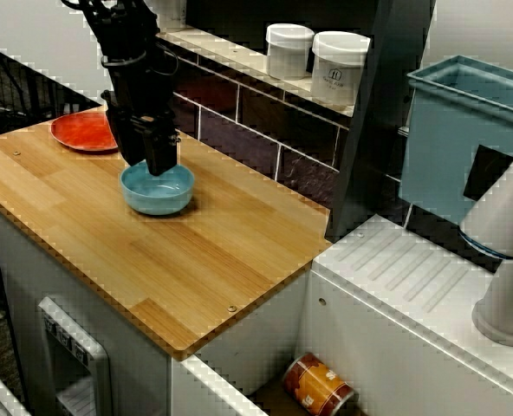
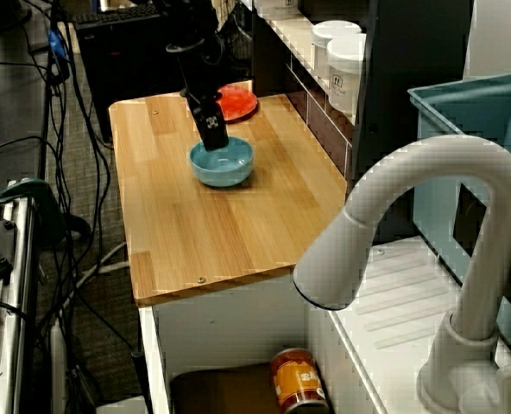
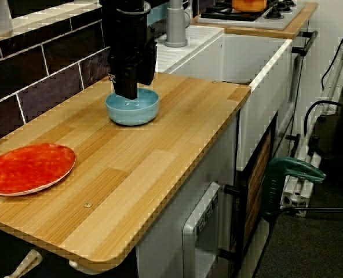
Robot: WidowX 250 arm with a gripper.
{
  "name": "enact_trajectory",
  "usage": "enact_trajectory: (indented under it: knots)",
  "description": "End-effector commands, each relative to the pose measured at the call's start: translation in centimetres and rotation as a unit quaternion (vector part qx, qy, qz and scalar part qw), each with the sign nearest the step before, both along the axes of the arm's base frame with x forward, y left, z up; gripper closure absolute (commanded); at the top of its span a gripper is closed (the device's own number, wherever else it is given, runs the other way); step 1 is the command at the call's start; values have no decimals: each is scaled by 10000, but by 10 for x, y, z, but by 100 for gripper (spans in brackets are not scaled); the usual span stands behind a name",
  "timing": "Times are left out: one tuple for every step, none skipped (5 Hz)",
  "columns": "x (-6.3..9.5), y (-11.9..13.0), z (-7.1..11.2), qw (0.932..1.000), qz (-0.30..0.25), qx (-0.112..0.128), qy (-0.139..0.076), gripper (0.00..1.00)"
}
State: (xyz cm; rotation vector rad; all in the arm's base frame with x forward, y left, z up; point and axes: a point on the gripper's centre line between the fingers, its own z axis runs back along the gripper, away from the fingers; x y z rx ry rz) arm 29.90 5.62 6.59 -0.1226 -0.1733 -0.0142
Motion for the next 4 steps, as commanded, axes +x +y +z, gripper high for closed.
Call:
enact_trajectory:
  knots:
    - [4,1,-5,9999,79,52,-66,22]
    - [7,2,-14,9999,82,102,11,22]
    - [3,5,-18,9999,80,89,103,22]
    - [-9,4,-15,9999,13,57,148,22]
